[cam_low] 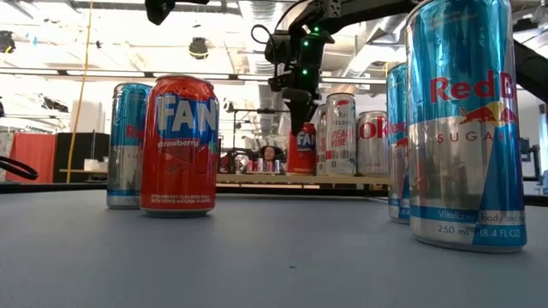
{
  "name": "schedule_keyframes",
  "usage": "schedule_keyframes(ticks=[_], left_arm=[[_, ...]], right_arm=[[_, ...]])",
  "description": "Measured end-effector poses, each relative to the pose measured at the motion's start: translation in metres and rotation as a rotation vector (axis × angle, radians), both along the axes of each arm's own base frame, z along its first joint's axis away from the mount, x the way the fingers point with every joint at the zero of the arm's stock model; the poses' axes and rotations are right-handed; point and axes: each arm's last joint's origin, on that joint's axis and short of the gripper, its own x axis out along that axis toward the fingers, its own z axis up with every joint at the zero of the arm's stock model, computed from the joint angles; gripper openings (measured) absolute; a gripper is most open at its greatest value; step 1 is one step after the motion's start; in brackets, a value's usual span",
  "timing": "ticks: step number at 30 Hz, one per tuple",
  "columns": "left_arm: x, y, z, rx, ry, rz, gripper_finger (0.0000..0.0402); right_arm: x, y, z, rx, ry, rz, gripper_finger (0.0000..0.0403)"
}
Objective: Place canned beverage on shelf
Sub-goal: Put the top red soda can on the shelf
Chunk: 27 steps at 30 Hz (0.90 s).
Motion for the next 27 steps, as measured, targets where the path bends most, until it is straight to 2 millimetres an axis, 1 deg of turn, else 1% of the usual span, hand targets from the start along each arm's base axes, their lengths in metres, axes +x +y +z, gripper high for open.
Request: schedule_keyframes(ticks=[6, 10, 19, 21, 24, 27], left_arm=[[0.000, 0.000, 0.000, 0.000, 0.000, 0.000, 0.0011], [0.000, 0.000, 0.000, 0.000, 0.000, 0.000, 0.0011], [0.000, 0.000, 0.000, 0.000, 0.000, 0.000, 0.0011], [0.000, 0.000, 0.000, 0.000, 0.000, 0.000, 0.0011], [0.000, 0.000, 0.000, 0.000, 0.000, 0.000, 0.0011], [0.000, 0.000, 0.001, 0.000, -0.006, 0.000, 0.0011]], right_arm=[[-0.003, -0.002, -0.001, 0.027, -0.007, -0.054, 0.0360], [-0.003, -0.002, -0.001, 0.016, 0.007, -0.024, 0.0383], [0.003, 0.001, 0.001, -0.058, 0.001, -0.003, 0.0388], [0.003, 0.003, 0.002, -0.091, 0.033, 0.007, 0.0388], [0.003, 0.010, 0.005, -0.153, 0.117, 0.093, 0.0388], [0.004, 0.018, 0.014, -0.237, 0.165, 0.155, 0.0388]])
